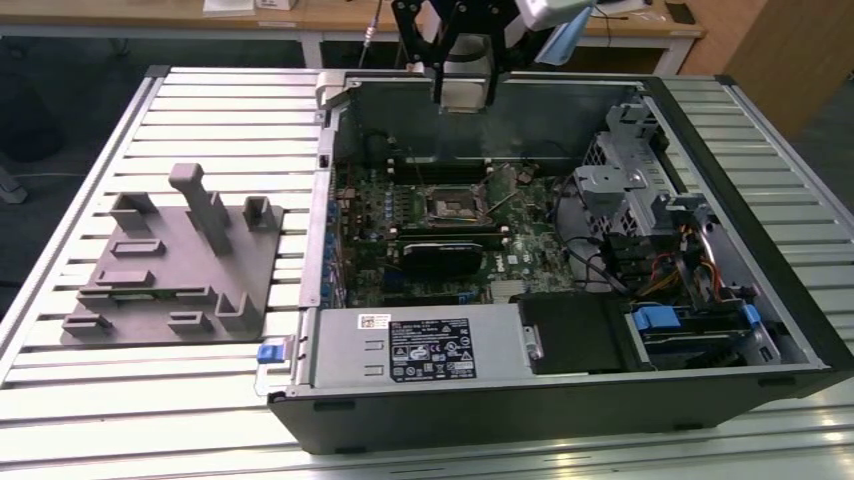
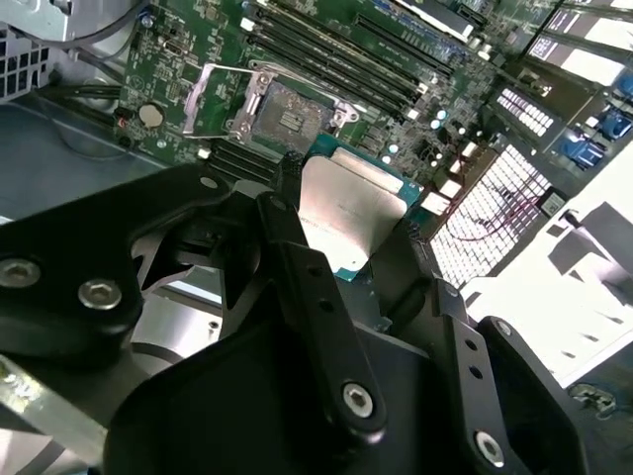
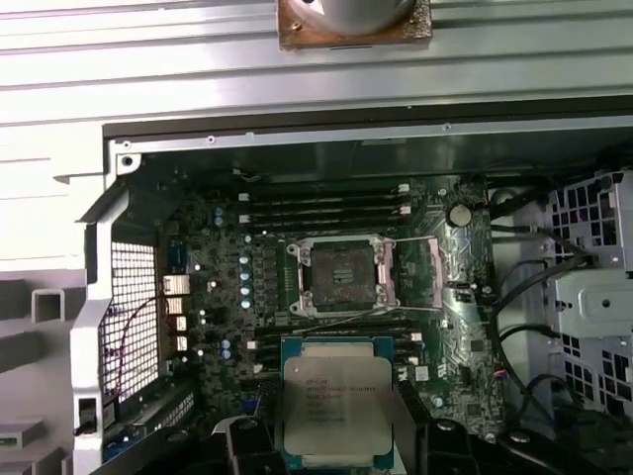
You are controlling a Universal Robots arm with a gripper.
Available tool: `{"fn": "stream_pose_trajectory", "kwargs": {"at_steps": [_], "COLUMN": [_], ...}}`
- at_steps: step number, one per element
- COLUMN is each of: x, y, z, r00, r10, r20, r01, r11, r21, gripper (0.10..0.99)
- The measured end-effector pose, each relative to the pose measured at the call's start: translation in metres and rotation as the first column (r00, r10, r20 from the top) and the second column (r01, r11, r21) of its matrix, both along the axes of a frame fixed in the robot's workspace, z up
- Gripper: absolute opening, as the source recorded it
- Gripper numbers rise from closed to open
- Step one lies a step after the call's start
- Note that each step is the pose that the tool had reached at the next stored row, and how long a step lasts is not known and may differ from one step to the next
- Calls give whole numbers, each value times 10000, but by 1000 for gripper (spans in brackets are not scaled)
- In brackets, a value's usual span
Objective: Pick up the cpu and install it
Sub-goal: 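Place the cpu into insertion slot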
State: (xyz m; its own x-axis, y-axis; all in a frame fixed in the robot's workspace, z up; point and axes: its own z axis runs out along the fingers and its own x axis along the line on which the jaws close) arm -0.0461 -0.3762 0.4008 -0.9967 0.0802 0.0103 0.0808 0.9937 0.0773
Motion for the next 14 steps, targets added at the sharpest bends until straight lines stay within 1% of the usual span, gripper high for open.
{"fn": "stream_pose_trajectory", "kwargs": {"at_steps": [5, 8, 11, 14], "x": [0, 0, 0, 0], "y": [0, 0, 0, 1], "z": [-1, -1, -1, -1], "r00": [9994, 9980, 9956, 9917], "r10": [-344, -625, -940, -1282], "r20": [0, 0, 0, 0], "r01": [344, 625, 940, 1282], "r11": [9994, 9980, 9956, 9917], "r21": [0, 1, 0, 0], "gripper": [529, 529, 529, 529]}}
